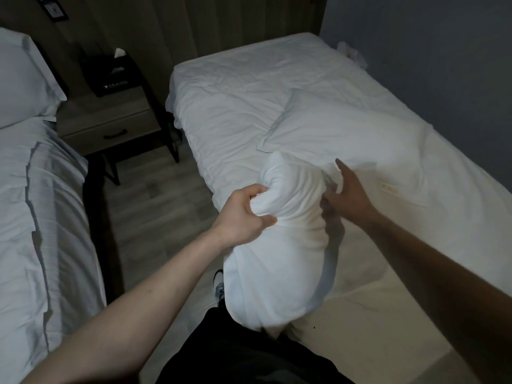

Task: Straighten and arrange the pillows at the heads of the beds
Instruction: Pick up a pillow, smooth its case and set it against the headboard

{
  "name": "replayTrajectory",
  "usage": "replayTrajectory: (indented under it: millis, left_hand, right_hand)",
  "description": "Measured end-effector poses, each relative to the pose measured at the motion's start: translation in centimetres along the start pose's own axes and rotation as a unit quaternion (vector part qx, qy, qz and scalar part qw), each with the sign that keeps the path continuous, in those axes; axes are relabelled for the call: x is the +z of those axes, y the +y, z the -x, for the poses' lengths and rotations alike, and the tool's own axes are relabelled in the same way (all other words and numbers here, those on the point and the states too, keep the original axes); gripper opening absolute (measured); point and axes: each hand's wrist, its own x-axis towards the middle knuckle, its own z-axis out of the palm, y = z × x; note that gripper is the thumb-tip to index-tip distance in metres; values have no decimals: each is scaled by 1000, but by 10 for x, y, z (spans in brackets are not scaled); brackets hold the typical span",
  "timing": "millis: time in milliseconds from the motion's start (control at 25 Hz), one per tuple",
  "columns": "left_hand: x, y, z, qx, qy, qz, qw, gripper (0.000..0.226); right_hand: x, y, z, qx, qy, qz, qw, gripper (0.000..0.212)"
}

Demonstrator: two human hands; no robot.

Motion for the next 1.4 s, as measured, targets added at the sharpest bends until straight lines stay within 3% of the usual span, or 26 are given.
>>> replayTrajectory:
  millis: [120, 320, 480, 600, 680, 760, 880, 960, 1040, 1160, 1280, 1400]
  left_hand:
    - [-15, 16, 0, 17, -36, -15, 999, 32]
    - [-48, -10, 25, -12, -22, -11, 1000, 41]
    - [-81, -50, 54, -67, 65, -13, 996, 44]
    - [-104, -76, 61, -75, 99, -171, 977, 49]
    - [-117, -79, 63, -99, 124, -212, 964, 60]
    - [-132, -74, 59, -71, 144, -233, 959, 66]
    - [-151, -65, 39, 9, 69, -282, 957, 72]
    - [-153, -67, 21, 35, -13, -355, 934, 76]
    - [-158, -75, 2, 55, -59, -397, 914, 62]
    - [-194, -80, -21, 72, -33, -381, 921, 37]
    - [-242, -88, -28, 80, 33, -305, 948, 50]
    - [-277, -101, -26, 35, 84, -230, 969, 48]
  right_hand:
    - [-14, -25, -24, 14, -96, 18, 995, 97]
    - [-4, -38, -9, -65, -152, 83, 983, 45]
    - [27, -42, 20, -84, -164, 15, 983, 9]
    - [53, -58, 34, -127, -198, -35, 971, 28]
    - [73, -68, 40, -154, -232, -34, 960, 22]
    - [90, -79, 46, -169, -246, -20, 954, 14]
    - [108, -102, 43, -189, -281, 0, 941, 20]
    - [120, -119, 34, -212, -308, 15, 927, 6]
    - [133, -141, 22, -228, -319, 32, 919, 9]
    - [156, -180, 3, -242, -341, 52, 907, 11]
    - [175, -218, -19, -240, -345, 57, 905, 4]
    - [187, -238, -45, -213, -314, 79, 922, 28]
